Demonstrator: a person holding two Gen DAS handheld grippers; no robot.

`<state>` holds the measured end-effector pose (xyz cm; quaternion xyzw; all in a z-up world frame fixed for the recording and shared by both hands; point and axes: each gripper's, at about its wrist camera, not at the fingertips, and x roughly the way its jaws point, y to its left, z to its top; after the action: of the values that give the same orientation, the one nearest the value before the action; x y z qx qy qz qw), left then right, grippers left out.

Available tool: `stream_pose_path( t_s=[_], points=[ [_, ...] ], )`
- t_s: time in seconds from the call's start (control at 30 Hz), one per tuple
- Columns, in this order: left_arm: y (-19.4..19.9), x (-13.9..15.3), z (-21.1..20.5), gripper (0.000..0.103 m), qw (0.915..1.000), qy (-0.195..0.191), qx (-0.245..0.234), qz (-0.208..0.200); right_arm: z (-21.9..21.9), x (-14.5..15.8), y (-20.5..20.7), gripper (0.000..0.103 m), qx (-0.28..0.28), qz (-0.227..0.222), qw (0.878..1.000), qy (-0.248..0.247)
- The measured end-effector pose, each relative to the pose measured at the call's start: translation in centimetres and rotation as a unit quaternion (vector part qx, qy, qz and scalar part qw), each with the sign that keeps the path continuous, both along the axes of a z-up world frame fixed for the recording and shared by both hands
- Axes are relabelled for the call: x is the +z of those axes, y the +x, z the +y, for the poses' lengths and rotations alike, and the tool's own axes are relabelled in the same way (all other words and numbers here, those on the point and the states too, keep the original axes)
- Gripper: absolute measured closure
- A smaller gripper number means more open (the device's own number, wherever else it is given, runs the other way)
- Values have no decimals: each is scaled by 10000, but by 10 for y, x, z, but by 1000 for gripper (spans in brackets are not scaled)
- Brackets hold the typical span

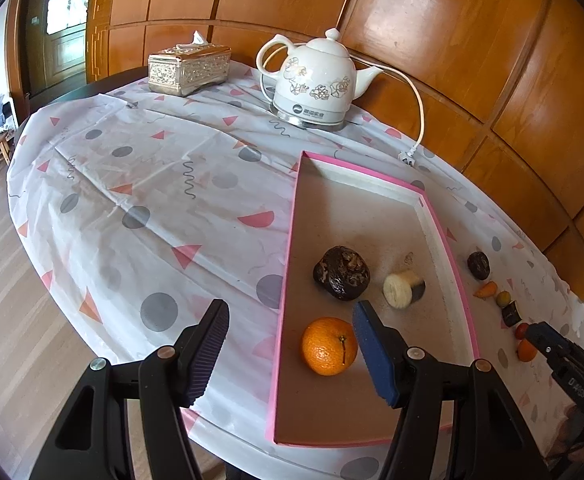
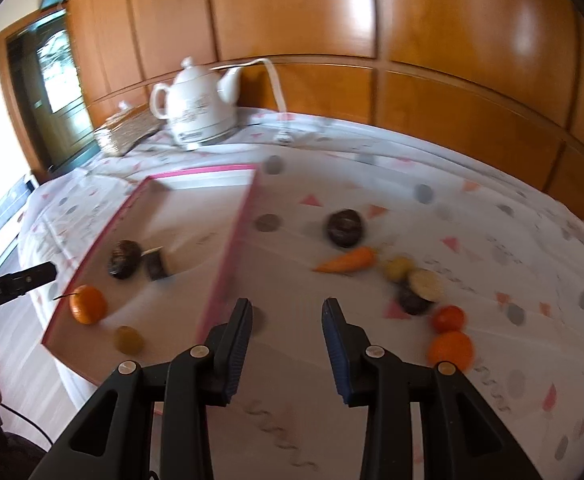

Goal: Organize fruits
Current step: 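Move the right tool back toward the remaining produce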

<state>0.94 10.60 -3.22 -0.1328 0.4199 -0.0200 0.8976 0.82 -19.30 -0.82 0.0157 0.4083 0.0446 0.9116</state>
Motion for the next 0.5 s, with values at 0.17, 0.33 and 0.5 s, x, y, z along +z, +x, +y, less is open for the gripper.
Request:
stream_pose_path(
  t_s=[0.17,0.33,0.5],
  points=[
    [0,0,-5,38,10000,47,-52,23,-36,-4,-11,67,-560,18,9984,26],
    [-1,2,-9,38,9999,102,-96,-10,-73,-10,-26,67,-1129,39,9936,15],
    [-1,7,-16,38,9996,178,-189,-65,-109,-15,-41,66,-1674,51,9859,-22]
  ],
)
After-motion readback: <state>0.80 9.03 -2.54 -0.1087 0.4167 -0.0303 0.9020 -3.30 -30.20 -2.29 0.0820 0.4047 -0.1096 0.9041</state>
